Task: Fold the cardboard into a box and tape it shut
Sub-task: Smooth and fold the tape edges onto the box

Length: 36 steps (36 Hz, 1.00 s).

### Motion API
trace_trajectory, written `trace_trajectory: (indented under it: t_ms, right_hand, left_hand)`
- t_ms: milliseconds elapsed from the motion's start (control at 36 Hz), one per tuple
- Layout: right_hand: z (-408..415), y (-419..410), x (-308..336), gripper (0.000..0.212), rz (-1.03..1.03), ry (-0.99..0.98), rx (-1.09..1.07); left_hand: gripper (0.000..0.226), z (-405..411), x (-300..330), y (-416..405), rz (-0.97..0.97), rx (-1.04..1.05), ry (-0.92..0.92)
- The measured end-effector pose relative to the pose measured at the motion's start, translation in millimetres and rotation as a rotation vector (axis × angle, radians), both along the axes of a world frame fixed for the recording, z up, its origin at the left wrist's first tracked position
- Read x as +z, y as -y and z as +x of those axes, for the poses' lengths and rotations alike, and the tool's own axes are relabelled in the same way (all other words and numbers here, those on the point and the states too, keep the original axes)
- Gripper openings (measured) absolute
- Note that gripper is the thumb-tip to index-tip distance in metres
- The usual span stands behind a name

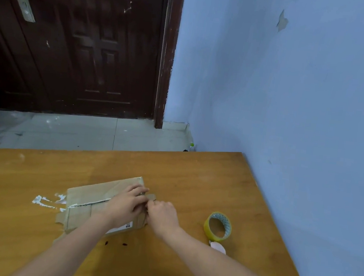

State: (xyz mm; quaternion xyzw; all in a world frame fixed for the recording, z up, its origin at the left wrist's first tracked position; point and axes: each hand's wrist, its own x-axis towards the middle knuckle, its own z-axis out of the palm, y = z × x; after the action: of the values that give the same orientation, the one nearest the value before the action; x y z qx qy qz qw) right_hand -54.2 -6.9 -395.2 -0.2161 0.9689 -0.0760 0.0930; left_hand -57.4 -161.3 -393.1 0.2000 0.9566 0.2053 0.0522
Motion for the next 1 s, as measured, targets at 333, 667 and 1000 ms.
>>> trace_trajectory:
  t_ms: [333, 667, 1000]
  right_hand:
    - [-1, 2, -5, 0.032, 0.057, -0.053, 0.041]
    - [-11, 3, 3, 0.03, 0.158, -0.069, 0.189]
    - [-15, 0, 18, 0.016, 0.208, -0.177, 0.337]
  left_hand:
    - [0.044, 5, 1, -3, -0.046, 0.005, 0.06]
    - [0.051, 7, -16, 2, -0.029, 0.002, 0.038]
    - [0.058, 10, -18, 2, -0.061, -0.026, 0.028]
